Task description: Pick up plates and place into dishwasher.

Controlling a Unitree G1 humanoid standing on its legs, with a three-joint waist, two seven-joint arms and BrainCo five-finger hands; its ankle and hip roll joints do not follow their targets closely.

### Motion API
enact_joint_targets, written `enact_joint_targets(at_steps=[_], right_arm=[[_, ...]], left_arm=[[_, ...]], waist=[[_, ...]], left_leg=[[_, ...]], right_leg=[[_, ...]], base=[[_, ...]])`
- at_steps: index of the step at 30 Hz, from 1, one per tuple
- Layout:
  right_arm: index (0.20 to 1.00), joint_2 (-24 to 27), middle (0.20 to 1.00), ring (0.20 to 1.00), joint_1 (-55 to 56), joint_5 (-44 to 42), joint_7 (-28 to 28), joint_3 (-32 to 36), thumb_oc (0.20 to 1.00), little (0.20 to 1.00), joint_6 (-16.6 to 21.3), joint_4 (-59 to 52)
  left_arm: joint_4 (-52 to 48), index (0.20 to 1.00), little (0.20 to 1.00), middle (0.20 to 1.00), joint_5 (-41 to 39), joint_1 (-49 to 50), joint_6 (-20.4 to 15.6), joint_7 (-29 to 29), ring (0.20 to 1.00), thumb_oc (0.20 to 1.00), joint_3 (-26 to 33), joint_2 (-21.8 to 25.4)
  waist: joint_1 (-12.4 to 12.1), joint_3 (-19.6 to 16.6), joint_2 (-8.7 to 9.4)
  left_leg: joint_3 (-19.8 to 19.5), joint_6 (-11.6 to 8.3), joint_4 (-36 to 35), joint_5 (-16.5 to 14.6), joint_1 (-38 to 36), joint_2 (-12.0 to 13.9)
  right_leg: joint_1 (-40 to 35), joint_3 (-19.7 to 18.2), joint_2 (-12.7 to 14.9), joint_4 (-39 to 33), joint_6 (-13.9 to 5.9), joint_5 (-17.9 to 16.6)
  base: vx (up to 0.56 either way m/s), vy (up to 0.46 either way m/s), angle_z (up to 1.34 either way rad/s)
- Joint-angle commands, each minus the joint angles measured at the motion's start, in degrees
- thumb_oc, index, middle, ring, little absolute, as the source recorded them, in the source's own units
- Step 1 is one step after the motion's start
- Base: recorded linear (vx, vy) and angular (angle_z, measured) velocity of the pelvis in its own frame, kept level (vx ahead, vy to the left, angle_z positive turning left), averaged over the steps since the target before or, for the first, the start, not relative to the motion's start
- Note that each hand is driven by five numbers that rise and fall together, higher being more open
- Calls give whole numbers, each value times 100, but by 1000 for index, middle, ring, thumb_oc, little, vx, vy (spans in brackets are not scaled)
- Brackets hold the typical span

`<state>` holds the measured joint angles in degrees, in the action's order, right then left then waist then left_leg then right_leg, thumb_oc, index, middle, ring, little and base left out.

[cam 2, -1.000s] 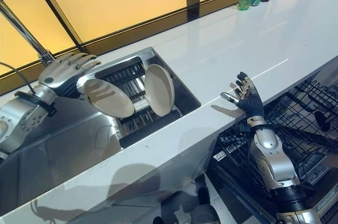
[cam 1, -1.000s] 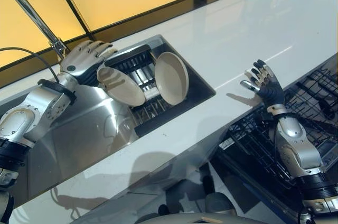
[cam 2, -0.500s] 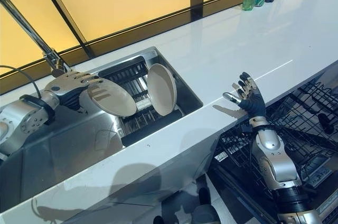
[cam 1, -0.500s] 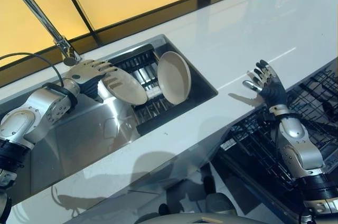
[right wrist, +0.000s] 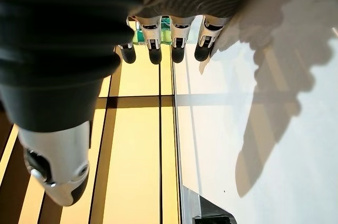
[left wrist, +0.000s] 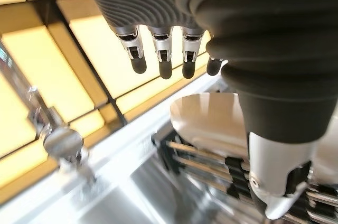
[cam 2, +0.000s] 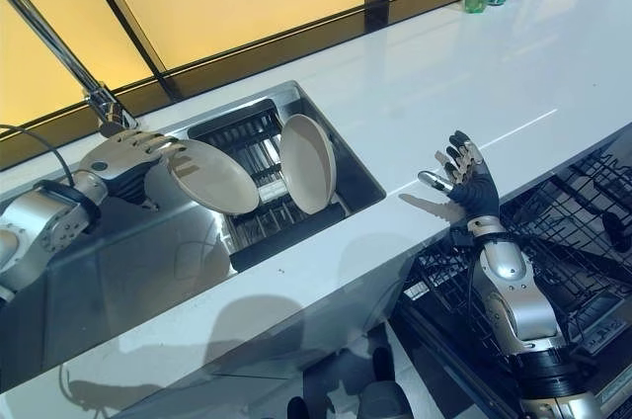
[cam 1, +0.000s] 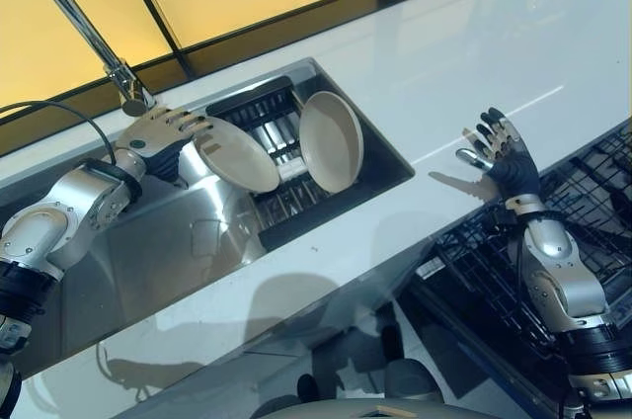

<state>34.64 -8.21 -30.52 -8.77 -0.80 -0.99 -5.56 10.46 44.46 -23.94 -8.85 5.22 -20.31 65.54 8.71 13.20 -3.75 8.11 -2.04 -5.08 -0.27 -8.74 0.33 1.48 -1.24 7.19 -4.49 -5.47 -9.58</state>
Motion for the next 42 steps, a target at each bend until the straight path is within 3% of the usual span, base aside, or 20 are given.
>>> enact_joint_targets(at_steps=[1,5,8,12,16,26,28,29,42], right_arm=[[1000,194,1000,1000,-143,-130,-99,-63,1000,1000,135,-189],[1000,182,1000,1000,-236,-93,-73,-151,1000,1000,193,-80],[1000,166,1000,1000,-273,-74,-24,-197,1000,1000,238,-26],[1000,133,1000,1000,-380,-7,6,-246,1000,1000,261,5],[1000,157,1000,1000,-518,31,11,-329,1000,1000,242,53],[1000,169,1000,1000,-572,12,85,-349,1000,1000,158,-30],[1000,142,1000,1000,-616,37,55,-374,1000,1000,141,-26],[1000,111,1000,1000,-652,68,14,-402,1000,1000,122,-20],[1000,31,1000,1000,-540,116,62,-310,1000,1000,120,-82]], left_arm=[[265,1000,1000,1000,323,-675,-38,969,1000,1000,12,204],[592,1000,1000,1000,466,-907,14,1625,1000,1000,-276,86],[778,1000,1000,1000,527,-1033,-3,1788,1000,1000,-425,-7],[876,1000,1000,1000,609,-1219,-289,1131,1000,1000,-821,-136],[982,1000,1000,1000,439,-1303,-324,450,1000,1000,-1048,-193],[1287,1000,1000,1000,469,-1361,92,414,1000,1000,-1093,-254],[1361,664,664,664,488,-1299,162,355,664,664,-1073,-318],[1440,219,219,219,422,-1292,201,241,219,219,-1081,-348],[1531,200,200,200,404,-1069,346,343,200,200,-789,-487]], waist=[[-8,305,-73],[100,411,-89],[148,448,-99],[215,535,-130],[249,598,-171],[251,653,-186],[232,679,-183],[217,686,-184],[164,611,-177]], left_leg=[[-208,258,82,182,542,-63],[-146,256,79,197,608,-64],[-108,267,75,186,629,-66],[-80,273,90,197,702,-67],[-67,276,98,195,729,-85],[-90,265,115,209,764,-86],[-124,259,119,224,796,-80],[-146,258,114,228,809,-82],[-205,243,84,211,728,-79]], right_leg=[[579,54,232,1221,-395,367],[695,-22,212,1245,-374,321],[743,-58,199,1250,-361,322],[844,-132,175,1282,-338,320],[892,-184,187,1312,-331,281],[944,-158,183,1372,-295,311],[967,-156,179,1378,-292,314],[969,-153,172,1368,-288,316],[877,-26,177,1321,-283,362]], base=[[-50,8,-5],[-15,35,-12],[-4,39,-5],[-15,30,-4],[7,47,-8],[12,15,-1],[0,0,0],[0,0,0],[0,0,0]])
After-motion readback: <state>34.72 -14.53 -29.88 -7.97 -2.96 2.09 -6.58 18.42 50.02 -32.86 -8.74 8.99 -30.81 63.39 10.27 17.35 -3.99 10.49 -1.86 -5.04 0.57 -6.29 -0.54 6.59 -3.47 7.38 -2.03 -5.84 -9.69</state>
